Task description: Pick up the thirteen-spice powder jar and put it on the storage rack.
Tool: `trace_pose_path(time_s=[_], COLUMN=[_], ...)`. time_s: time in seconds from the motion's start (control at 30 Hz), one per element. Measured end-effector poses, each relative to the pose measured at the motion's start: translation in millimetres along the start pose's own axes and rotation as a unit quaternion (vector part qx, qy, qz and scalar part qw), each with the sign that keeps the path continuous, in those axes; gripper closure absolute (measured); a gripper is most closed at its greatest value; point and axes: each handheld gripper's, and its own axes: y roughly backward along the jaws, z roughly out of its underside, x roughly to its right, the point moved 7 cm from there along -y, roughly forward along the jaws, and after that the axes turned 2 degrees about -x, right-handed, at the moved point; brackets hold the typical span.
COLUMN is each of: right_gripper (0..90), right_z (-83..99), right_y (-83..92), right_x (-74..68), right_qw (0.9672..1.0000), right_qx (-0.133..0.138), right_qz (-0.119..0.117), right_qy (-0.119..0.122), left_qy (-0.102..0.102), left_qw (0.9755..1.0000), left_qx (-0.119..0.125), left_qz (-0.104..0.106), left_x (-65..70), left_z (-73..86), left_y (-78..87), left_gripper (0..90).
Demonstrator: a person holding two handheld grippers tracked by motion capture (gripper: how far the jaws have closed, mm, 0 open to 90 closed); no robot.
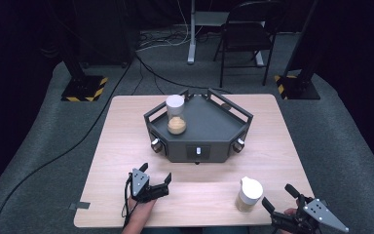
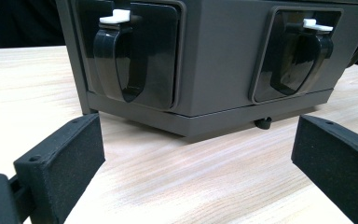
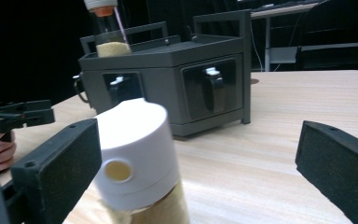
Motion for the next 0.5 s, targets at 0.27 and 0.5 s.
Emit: trace_pose_path(time_s=[0.27, 0.5], right_gripper=[0.0, 0.0], right_z=[-1.1, -0.2], right_y=[0.9, 1.3], right_x=[-8.5, -15.9], right_qw=[0.9999, 0.9996], right_qx=[-0.008, -0.017], right_qz=[-0.009, -0.013], right_qy=[0.012, 0.021], left_qy=[0.002, 0.002], left_qw=[1.0, 1.0], left_qx=[-0.002, 0.0], left_qz=[0.001, 0.0], left_x=[-0.6, 0.1], left_z=[-0.3, 0.0], left_y=[-0.4, -0.3], left_gripper=[1.7, 1.7])
